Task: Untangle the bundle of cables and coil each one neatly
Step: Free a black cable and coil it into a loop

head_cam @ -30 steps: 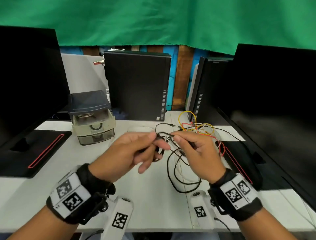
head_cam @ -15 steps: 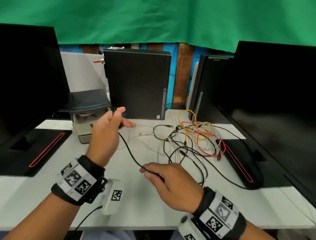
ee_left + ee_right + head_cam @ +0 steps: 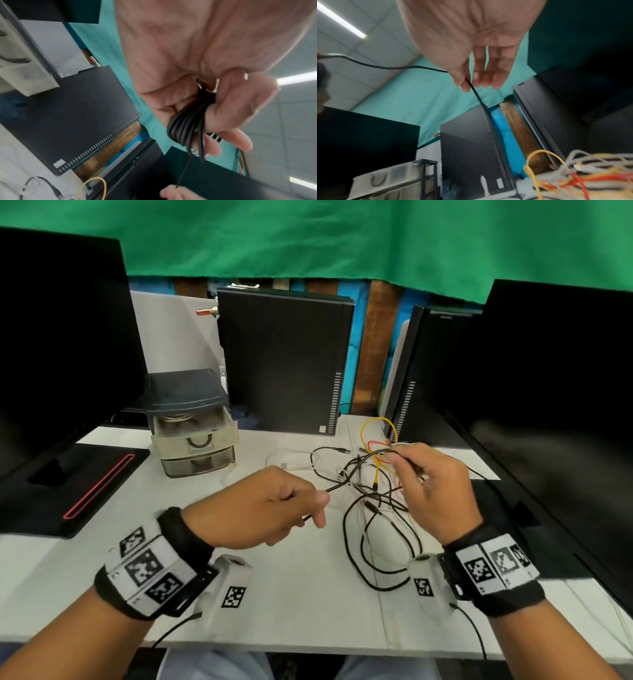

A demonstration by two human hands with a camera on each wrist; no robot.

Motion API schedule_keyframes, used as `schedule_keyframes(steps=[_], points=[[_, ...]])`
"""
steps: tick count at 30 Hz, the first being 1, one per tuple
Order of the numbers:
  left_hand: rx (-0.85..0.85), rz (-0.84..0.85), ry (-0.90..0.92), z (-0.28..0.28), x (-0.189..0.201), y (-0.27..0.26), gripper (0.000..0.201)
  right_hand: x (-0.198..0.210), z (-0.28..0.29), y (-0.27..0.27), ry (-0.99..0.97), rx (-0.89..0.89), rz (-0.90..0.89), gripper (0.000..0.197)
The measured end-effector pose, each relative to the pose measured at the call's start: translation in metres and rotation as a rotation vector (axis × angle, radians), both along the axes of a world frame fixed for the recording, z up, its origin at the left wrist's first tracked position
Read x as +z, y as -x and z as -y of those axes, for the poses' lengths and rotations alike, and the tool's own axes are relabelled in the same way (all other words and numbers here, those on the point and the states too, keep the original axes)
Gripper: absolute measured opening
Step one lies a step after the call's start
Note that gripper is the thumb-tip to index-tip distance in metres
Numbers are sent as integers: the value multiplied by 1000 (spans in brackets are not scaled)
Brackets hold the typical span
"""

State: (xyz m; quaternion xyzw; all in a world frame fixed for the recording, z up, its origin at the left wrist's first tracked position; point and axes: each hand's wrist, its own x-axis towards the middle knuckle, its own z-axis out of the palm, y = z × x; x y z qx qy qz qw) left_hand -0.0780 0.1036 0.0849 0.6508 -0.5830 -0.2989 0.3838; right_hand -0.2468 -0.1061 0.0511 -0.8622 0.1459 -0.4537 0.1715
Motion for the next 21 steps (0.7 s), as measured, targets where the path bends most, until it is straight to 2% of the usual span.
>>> schedule_keyframes(steps=[2,4,8,10,12,14,17,21], points=[[-27,-203,58,-4,7,-3,59,-6,13,2,53,-93,-2,18],[-24,-347,113,-7,16,-6,55,-13,26,2,25,-206,-76,17],[18,-519,206,-17,31,-7,43,-3,52,-16,-69,-299,-326,18],[27,-586,264,-23,38,-14,46,14,75,-24,-157,-383,-375,23],[43,-643,324,-31,44,-21,48,31,94,-32,-251,-429,-337,25],[102,-638,377,-37,49,-25,46,46,101,-42,-439,-346,-159,20],[180,-622,408,-36,55,-17,44,74,71,-60,-716,-76,128,20],[197,-674,427,-33,58,-5,44,95,12,-79,-669,137,98,21]])
